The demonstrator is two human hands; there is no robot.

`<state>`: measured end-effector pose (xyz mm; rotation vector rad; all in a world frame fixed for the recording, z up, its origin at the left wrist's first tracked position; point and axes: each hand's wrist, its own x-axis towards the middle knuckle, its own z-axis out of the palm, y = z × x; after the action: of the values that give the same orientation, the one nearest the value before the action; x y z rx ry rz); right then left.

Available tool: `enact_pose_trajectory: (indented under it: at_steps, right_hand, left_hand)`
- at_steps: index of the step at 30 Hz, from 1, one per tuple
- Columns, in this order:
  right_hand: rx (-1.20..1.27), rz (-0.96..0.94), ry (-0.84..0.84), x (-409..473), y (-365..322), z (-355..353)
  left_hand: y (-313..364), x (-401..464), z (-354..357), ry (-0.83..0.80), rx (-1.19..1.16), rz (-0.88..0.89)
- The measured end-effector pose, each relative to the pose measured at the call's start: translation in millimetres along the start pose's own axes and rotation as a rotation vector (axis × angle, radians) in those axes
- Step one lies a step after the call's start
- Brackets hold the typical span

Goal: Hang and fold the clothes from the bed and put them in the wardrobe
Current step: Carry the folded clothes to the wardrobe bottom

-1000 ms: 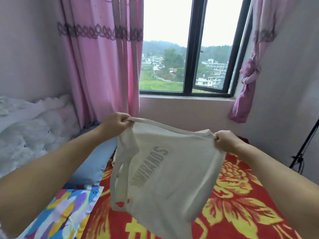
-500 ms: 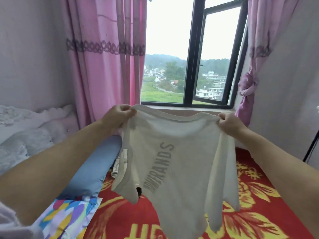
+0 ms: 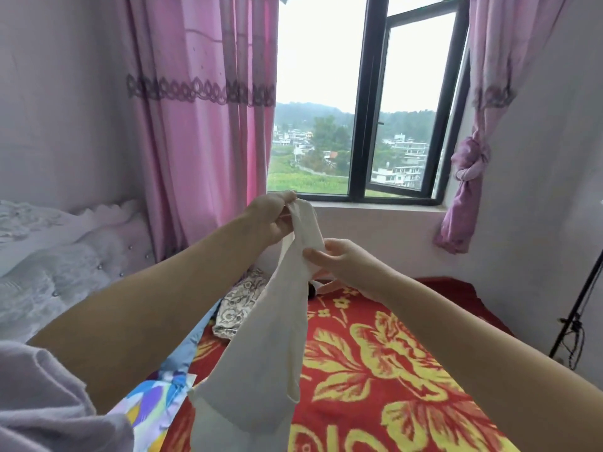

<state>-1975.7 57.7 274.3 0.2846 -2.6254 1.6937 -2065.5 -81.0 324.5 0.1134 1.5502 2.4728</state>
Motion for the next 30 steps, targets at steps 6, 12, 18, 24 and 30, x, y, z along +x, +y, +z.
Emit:
enact_pose_trajectory:
  at_steps: [6,12,18,24,30]
  right_hand:
    - [0.007,-0.021,0.106,11.1,-14.4,8.4]
    - [0.348,0.022,0.148,27.6,-28.5,10.9]
    - [0.529,0.010,0.322,41.6,-30.3,12.0]
    - [0.282,-0.127,0.567,42.2,-21.0,-23.7]
    - [-0.049,-0.141,0.810,31.7,16.4,-72.8]
  left_hand:
    - [-2.1,-7.4,-22.5,-0.049,0.291,0.050]
    - [-22.3,-17.7,-39.3,-0.140,0.573,0.015]
    - [-68.9,-26.9,-52.9,-0.048,1.032,0.611]
    - [-73.7,-11.2,-106.4,-0.035,1.093,0.201]
    - [-28.2,-7.4,-124.2,-0.306,1.171,0.193]
